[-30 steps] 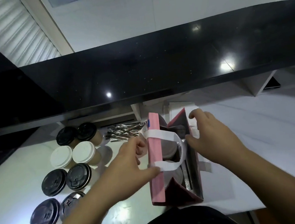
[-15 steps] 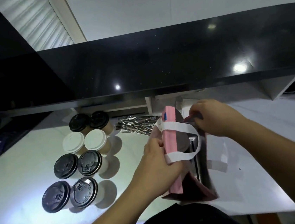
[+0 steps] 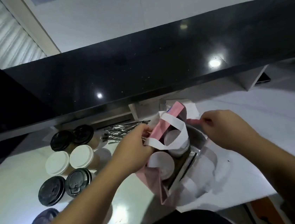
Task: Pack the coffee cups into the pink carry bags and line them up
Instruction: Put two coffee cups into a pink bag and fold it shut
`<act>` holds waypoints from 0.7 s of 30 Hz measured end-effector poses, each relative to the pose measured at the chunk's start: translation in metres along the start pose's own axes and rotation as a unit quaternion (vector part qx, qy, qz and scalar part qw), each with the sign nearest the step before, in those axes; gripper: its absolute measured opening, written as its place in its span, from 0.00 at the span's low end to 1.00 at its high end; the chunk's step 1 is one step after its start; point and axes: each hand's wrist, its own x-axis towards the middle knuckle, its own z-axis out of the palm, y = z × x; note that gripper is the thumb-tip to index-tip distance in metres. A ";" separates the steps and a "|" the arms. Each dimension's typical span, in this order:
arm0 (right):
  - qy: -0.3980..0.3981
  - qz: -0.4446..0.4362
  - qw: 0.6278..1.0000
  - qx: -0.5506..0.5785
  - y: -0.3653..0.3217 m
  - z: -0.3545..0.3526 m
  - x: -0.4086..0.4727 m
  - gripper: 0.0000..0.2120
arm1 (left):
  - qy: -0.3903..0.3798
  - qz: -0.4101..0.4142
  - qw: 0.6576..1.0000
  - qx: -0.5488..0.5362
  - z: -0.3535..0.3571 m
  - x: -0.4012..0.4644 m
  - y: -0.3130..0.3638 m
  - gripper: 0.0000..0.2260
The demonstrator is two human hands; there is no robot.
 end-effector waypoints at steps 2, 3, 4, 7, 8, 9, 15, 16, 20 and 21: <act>-0.001 0.019 1.000 0.007 0.000 -0.001 -0.016 0.14 | -0.027 0.020 0.999 0.001 -0.008 0.016 -0.002 0.14; -0.003 0.028 1.000 0.013 0.000 -0.001 -0.024 0.15 | -0.039 0.029 0.999 0.005 -0.011 0.022 -0.002 0.14; -0.008 0.037 0.999 0.021 -0.001 -0.002 -0.032 0.15 | -0.051 0.036 0.998 0.007 -0.015 0.029 -0.002 0.15; -0.029 0.058 0.996 0.054 -0.003 0.001 -0.056 0.17 | -0.087 0.052 0.995 0.012 -0.024 0.045 0.000 0.14; -0.038 0.065 0.995 0.063 -0.003 0.002 -0.062 0.17 | -0.101 0.053 0.993 0.014 -0.027 0.049 0.000 0.14; -0.046 0.071 0.994 0.070 -0.002 0.004 -0.067 0.17 | -0.113 0.055 0.992 0.013 -0.029 0.052 0.001 0.14; -0.065 0.086 0.991 0.083 0.000 0.005 -0.075 0.18 | -0.131 0.069 0.989 0.003 -0.032 0.054 -0.003 0.14; -0.070 0.085 0.990 0.090 0.000 0.003 -0.075 0.19 | -0.128 0.065 0.990 -0.001 -0.032 0.052 -0.005 0.15; -0.097 0.087 0.985 0.115 -0.001 -0.003 -0.069 0.16 | -0.100 0.074 0.992 0.011 -0.039 0.034 -0.016 0.19; -0.107 0.085 0.984 0.118 0.001 -0.004 -0.066 0.14 | -0.088 0.079 0.993 0.020 -0.042 0.029 -0.020 0.21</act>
